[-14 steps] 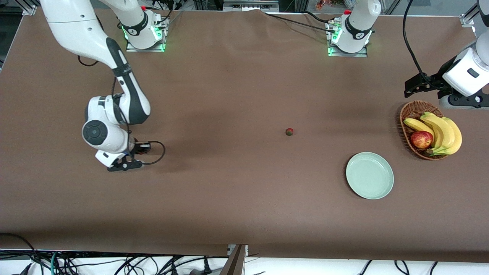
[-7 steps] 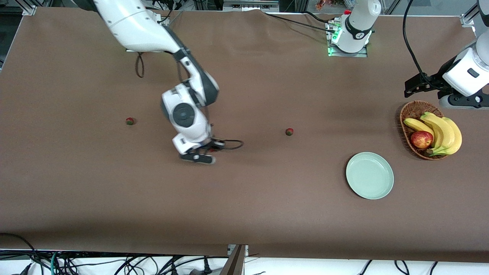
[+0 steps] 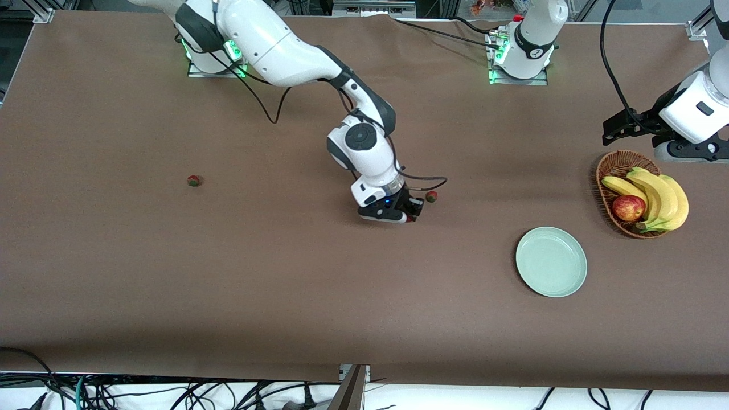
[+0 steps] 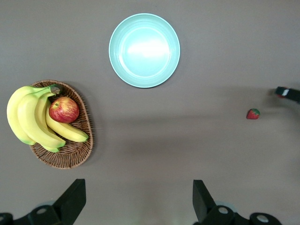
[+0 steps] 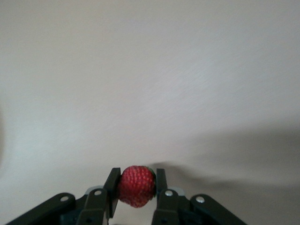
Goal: Collect all strawberries into plate
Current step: 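Carry the second strawberry beside the first and open the right gripper, then move the right gripper to the third strawberry while the left gripper approaches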
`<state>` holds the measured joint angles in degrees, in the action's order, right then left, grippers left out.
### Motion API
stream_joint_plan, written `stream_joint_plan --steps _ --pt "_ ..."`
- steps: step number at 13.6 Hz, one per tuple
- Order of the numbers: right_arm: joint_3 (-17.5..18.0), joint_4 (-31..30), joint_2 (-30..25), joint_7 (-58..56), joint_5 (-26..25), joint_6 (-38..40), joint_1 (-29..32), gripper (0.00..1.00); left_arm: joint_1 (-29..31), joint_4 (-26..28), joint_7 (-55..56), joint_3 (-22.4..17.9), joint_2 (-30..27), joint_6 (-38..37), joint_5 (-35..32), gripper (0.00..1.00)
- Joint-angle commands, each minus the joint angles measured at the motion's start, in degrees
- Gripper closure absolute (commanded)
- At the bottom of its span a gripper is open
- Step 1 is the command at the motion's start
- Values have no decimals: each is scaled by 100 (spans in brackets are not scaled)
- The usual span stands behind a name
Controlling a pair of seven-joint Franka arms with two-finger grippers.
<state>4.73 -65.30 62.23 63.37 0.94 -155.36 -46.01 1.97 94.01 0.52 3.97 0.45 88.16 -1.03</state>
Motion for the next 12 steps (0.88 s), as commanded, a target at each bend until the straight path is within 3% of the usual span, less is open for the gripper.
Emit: stream_joint_plan --steps 1,4,8,10,12 --pt "-60 334 202 176 -224 -144 -119 1 14 -67 0 -11 -2 -80 147 0" --pt "1 334 -410 -130 -446 1100 451 0 14 -67 -26 -11 -2 -80 147 0" --pt "116 264 -1238 -1622 -411 3192 1338 0 14 -67 -26 -11 -2 -80 147 0" --pt "124 -391 -1747 -2378 -411 3731 1769 0 14 -58 -17 -11 -2 -80 147 0" --pt "116 -1471 -2431 -3116 -419 3969 2182 0 14 -58 -8 -11 -2 -80 147 0"
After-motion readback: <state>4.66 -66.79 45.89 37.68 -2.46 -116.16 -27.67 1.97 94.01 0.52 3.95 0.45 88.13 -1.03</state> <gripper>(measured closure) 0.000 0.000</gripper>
